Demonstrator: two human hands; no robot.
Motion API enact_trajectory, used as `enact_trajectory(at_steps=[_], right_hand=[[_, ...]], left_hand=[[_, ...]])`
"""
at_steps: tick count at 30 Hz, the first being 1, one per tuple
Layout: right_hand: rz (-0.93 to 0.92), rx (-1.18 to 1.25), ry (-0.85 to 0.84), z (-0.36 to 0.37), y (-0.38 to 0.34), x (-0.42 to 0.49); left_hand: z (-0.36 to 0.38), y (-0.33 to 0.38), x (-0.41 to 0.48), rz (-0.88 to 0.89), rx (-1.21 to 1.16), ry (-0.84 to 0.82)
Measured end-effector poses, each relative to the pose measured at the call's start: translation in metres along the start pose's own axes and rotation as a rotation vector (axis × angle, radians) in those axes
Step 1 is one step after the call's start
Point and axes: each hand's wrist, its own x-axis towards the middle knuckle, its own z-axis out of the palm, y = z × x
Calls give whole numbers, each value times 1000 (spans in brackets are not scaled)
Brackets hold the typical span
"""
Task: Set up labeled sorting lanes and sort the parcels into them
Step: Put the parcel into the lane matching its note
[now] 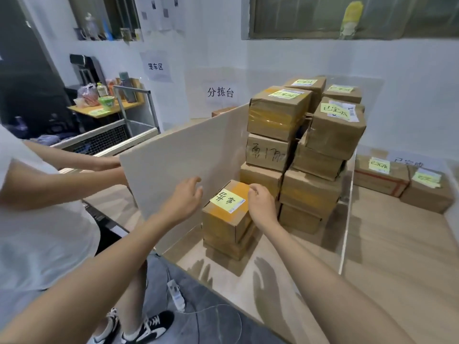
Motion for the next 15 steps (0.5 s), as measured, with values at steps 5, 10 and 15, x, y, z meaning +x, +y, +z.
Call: enact_trajectory(at_steps=[5, 10, 15], right_hand=[[84, -14, 31, 20, 17, 15], [204, 62, 109, 40, 32, 11], [256, 59, 68, 51, 35, 6]], left_hand=[[23, -12, 28, -8, 5, -88], [39, -14, 43, -3, -20, -195], [52, -19, 56, -80, -127, -351]])
